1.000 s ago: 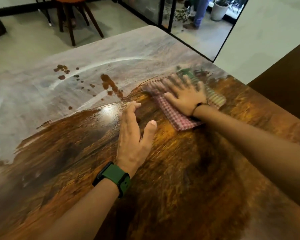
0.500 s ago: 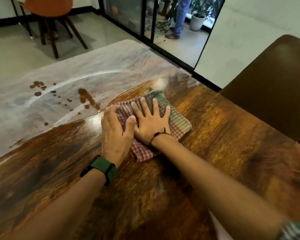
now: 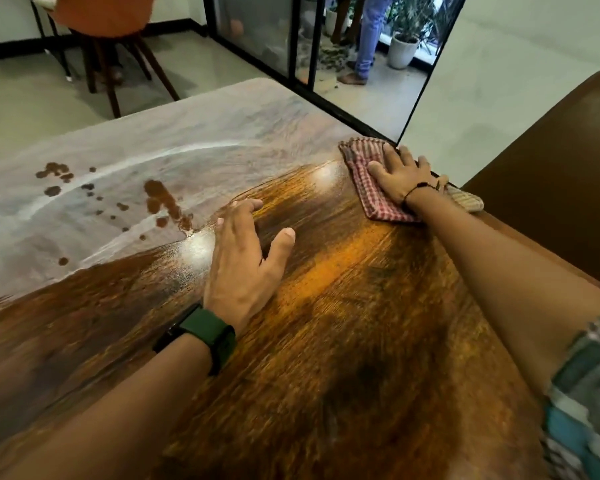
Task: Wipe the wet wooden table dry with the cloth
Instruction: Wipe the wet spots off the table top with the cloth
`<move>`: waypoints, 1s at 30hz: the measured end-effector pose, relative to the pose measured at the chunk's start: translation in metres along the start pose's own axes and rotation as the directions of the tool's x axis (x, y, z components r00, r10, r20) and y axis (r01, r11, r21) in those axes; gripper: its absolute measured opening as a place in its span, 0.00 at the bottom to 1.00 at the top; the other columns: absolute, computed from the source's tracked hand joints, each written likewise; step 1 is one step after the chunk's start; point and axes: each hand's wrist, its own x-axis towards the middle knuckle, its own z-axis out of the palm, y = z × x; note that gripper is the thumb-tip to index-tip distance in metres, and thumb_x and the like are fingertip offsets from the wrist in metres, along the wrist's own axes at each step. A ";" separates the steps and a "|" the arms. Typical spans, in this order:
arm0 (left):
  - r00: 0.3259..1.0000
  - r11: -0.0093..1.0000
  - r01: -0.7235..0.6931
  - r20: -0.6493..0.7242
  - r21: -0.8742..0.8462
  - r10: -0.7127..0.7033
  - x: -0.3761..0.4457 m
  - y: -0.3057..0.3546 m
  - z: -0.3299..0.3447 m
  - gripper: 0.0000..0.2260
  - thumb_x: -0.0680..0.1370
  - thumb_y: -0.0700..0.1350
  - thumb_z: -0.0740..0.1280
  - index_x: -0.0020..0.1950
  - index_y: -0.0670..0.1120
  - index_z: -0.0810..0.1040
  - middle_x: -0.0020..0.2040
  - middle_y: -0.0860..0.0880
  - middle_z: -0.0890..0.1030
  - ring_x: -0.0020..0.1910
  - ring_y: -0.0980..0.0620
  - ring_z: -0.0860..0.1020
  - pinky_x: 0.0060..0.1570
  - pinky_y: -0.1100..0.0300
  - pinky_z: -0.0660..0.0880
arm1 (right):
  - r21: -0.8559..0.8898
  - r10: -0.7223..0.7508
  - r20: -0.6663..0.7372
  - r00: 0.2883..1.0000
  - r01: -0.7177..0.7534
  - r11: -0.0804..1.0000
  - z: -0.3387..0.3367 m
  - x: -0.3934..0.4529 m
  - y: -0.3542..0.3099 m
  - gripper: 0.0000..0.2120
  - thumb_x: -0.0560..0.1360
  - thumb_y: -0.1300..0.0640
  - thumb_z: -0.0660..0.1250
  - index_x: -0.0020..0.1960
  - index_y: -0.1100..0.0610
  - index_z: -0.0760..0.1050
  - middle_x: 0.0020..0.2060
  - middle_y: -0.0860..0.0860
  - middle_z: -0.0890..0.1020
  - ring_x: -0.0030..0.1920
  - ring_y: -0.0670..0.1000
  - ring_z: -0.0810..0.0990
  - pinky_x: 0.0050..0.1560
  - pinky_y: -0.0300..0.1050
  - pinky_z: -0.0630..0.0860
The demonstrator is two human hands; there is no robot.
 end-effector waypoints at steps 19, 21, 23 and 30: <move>1.000 0.999 0.004 -0.020 -0.045 -0.005 0.004 0.001 0.005 0.28 0.73 0.62 0.51 0.68 0.48 0.61 0.68 0.47 0.66 0.67 0.49 0.64 0.68 0.43 0.61 | -0.109 -0.250 0.051 0.967 0.254 0.961 0.025 -0.041 -0.095 0.38 0.70 0.25 0.42 0.75 0.40 0.43 0.76 0.50 0.39 0.75 0.60 0.38 0.64 0.74 0.34; 0.999 0.999 0.023 -0.028 -0.027 -0.024 0.007 0.002 0.005 0.30 0.72 0.63 0.51 0.68 0.46 0.61 0.68 0.46 0.66 0.66 0.49 0.64 0.67 0.45 0.63 | -0.113 -0.325 0.065 0.943 0.331 0.937 0.034 -0.060 -0.111 0.38 0.69 0.24 0.41 0.75 0.38 0.42 0.76 0.49 0.40 0.75 0.60 0.37 0.63 0.74 0.32; 0.999 0.999 0.024 -0.042 -0.028 -0.025 0.006 0.004 0.004 0.31 0.72 0.63 0.50 0.67 0.45 0.62 0.66 0.45 0.66 0.65 0.48 0.64 0.66 0.46 0.64 | -0.116 -0.378 0.057 0.924 0.382 0.917 0.040 -0.081 -0.109 0.38 0.67 0.23 0.38 0.74 0.36 0.42 0.76 0.47 0.40 0.75 0.59 0.37 0.63 0.73 0.32; 0.998 0.997 0.025 -0.056 -0.068 -0.029 0.004 0.001 0.004 0.24 0.74 0.59 0.53 0.66 0.49 0.61 0.66 0.46 0.66 0.63 0.47 0.66 0.63 0.42 0.67 | -0.102 -0.158 0.006 0.987 0.158 0.982 0.020 -0.059 -0.023 0.34 0.69 0.24 0.36 0.73 0.33 0.42 0.76 0.43 0.41 0.76 0.56 0.38 0.65 0.72 0.33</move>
